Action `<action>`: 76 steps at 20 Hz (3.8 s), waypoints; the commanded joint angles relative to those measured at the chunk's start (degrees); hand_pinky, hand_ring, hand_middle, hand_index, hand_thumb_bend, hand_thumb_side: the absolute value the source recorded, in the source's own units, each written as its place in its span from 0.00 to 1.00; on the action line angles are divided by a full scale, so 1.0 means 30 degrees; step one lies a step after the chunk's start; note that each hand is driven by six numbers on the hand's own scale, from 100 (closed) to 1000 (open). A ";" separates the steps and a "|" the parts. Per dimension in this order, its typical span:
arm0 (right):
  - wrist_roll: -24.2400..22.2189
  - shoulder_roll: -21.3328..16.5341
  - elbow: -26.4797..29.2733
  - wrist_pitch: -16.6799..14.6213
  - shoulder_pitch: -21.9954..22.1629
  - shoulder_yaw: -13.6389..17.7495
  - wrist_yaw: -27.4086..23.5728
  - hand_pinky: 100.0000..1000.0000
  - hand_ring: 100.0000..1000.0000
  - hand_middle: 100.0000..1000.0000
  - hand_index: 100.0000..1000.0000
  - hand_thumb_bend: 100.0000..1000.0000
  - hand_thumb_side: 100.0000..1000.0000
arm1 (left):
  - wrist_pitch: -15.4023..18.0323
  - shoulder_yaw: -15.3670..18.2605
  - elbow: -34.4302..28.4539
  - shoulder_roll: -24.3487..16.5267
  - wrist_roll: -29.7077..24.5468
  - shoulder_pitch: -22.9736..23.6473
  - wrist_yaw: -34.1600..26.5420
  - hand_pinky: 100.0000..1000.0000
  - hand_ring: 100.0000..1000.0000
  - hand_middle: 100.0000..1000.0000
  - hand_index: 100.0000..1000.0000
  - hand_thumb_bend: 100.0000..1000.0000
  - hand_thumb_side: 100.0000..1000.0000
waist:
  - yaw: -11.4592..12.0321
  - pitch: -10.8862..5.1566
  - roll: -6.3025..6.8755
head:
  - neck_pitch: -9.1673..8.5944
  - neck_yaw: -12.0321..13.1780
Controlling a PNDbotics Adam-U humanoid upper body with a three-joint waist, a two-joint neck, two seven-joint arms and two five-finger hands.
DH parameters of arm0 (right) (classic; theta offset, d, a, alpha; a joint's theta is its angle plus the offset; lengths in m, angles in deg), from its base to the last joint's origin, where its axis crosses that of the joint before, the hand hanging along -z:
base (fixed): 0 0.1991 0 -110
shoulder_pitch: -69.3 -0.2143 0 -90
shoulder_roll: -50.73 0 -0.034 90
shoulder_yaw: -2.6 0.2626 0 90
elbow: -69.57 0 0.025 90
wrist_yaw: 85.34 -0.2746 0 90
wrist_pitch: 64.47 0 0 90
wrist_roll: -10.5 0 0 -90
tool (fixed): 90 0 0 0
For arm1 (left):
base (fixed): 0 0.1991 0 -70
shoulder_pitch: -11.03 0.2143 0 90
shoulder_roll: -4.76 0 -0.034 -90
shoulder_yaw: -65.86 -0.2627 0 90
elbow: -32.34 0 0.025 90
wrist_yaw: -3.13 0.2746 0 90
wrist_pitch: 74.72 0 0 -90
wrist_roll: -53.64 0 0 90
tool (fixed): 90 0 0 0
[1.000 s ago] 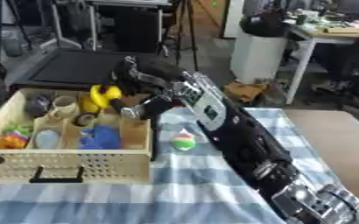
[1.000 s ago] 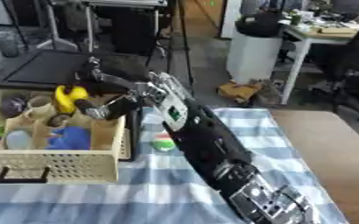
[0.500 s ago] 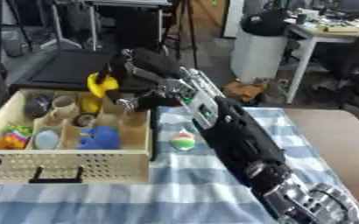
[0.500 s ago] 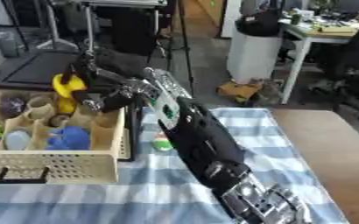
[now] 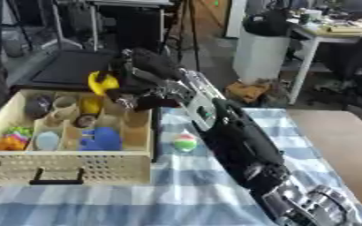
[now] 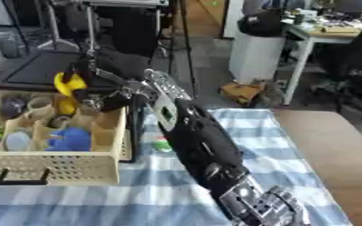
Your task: Pick up objects from table and place into drawer.
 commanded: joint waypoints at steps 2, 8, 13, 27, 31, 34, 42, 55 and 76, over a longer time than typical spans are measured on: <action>-0.0210 -0.0105 0.0108 -0.0491 -0.0561 -0.0167 -0.0045 0.45 0.57 0.62 0.71 0.00 0.04 | 0.0009 0.0118 -0.0355 -0.0120 -0.0031 -0.0164 -0.0047 0.11 0.00 0.00 0.56 0.16 1.00 | -0.0016 -0.0132 0.0195 | -0.0031 -0.0041; -0.1642 -0.0157 0.0157 -0.1443 -0.0551 -0.0299 0.0375 0.64 0.75 0.80 0.86 0.00 0.17 | 0.0008 0.0136 -0.0355 -0.0119 -0.0032 -0.0151 -0.0050 0.11 0.00 0.00 0.56 0.16 1.00 | -0.0043 -0.0142 0.0219 | -0.0030 -0.0054; -0.2467 -0.0194 0.0271 -0.1734 -0.0526 -0.0117 0.0286 0.66 0.76 0.81 0.88 0.00 0.17 | 0.0015 0.0142 -0.0355 -0.0118 -0.0030 -0.0149 -0.0046 0.11 0.00 0.00 0.56 0.16 1.00 | -0.0080 -0.0145 0.0243 | -0.0026 -0.0039; -0.1472 -0.0871 0.1657 0.0301 0.0002 0.0937 -0.0918 0.59 0.64 0.66 0.79 0.00 0.03 | 0.0100 0.0190 -0.0355 -0.0367 -0.0109 -0.0160 0.0058 0.13 0.00 0.00 0.56 0.15 1.00 | -0.0331 -0.0184 0.0338 | 0.0041 0.0139; -0.0294 -0.1860 0.2816 0.2290 0.0874 0.1610 -0.1857 0.54 0.57 0.56 0.73 0.00 0.01 | 0.0440 0.0179 -0.0355 -0.0848 -0.0596 -0.0083 0.0011 0.16 0.00 0.00 0.56 0.14 1.00 | -0.0507 -0.0276 0.0309 | 0.0117 0.0369; 0.0282 -0.2603 0.3831 0.3766 0.1807 0.2109 -0.2553 0.53 0.55 0.54 0.72 0.00 0.03 | 0.1087 -0.0171 -0.0355 -0.1444 -0.1099 0.0154 -0.0998 0.18 0.00 0.00 0.56 0.12 1.00 | -0.0696 -0.0367 0.0288 | 0.0213 0.0558; -0.0108 -0.4040 0.5430 0.5783 0.3960 0.3338 -0.4118 0.52 0.53 0.52 0.71 0.00 0.18 | 0.3364 -0.0736 -0.0355 -0.4916 -0.4263 0.0723 -0.1846 0.29 0.19 0.30 0.61 0.02 1.00 | -0.1088 -0.0656 0.0444 | 0.0579 0.0887; -0.0787 -0.4060 0.6389 0.6858 0.4872 0.3877 -0.4616 0.52 0.53 0.51 0.71 0.00 0.24 | 0.1351 -0.3470 -0.0355 -0.6747 -0.9209 -0.0018 -0.0916 0.42 0.53 0.62 0.69 0.07 1.00 | -0.1428 -0.0918 0.0733 | 0.0891 0.1147; -0.1274 -0.3741 0.6704 0.6980 0.5238 0.4030 -0.4880 0.52 0.52 0.50 0.71 0.00 0.23 | -0.2915 -0.5270 0.0479 -0.4902 -0.9430 -0.2090 0.1205 0.57 0.66 0.73 0.75 0.04 1.00 | -0.2033 -0.0692 0.0563 | 0.0867 0.1163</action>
